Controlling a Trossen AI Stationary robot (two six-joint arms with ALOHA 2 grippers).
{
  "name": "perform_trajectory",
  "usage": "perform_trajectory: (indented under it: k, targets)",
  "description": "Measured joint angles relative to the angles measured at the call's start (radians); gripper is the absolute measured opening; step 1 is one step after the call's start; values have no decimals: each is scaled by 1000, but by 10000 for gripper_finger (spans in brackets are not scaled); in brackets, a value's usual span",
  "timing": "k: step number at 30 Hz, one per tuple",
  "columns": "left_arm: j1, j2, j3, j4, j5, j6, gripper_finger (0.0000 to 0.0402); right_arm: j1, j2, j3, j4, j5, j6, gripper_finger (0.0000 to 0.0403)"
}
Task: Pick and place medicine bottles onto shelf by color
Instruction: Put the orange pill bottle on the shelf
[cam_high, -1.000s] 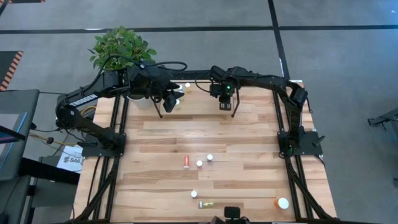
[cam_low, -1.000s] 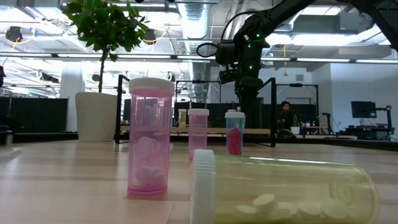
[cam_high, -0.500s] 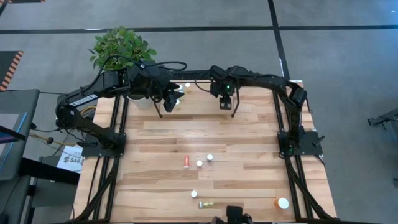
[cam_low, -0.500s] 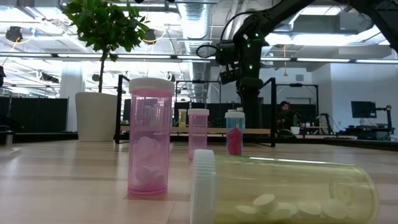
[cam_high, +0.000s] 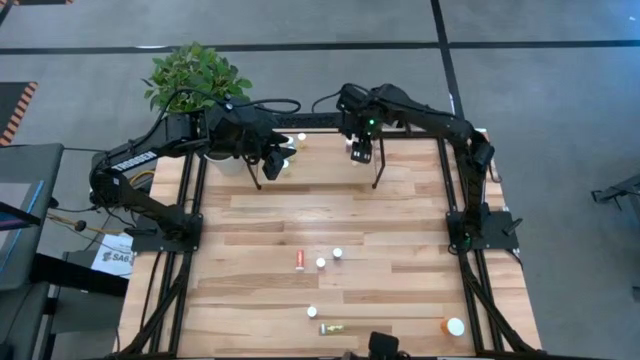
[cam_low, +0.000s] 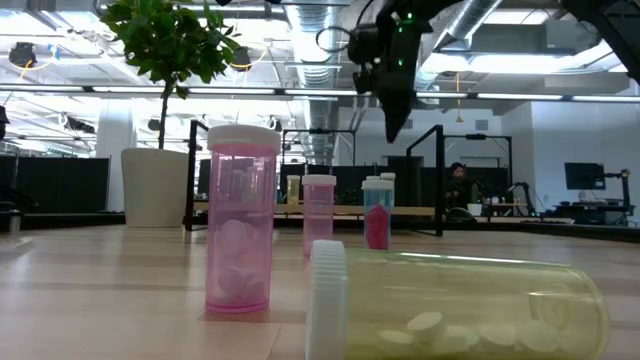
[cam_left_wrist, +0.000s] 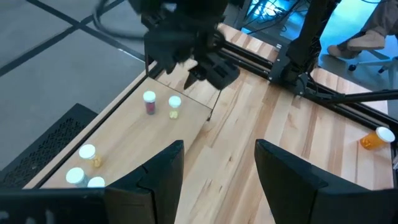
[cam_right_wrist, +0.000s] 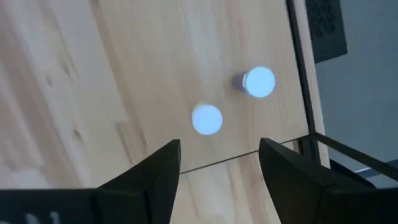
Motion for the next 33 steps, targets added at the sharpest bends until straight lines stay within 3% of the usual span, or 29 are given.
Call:
perform_trajectory:
  k: [9, 20, 27, 33]
  targets:
    - [0, 0, 0, -79, 6, 4, 183, 68, -18, 121, -255, -111, 224, 238]
    - [-15, 11, -10, -114, -1, -12, 183, 359, -253, 61, -261, -113, 438, 238]
    - [-81, 60, -10, -77, -18, -72, 183, 594, -476, -133, -261, 47, 766, 238]
    - [-159, 112, -11, -30, -44, -150, 183, 870, -659, -409, -249, 67, 1264, 238]
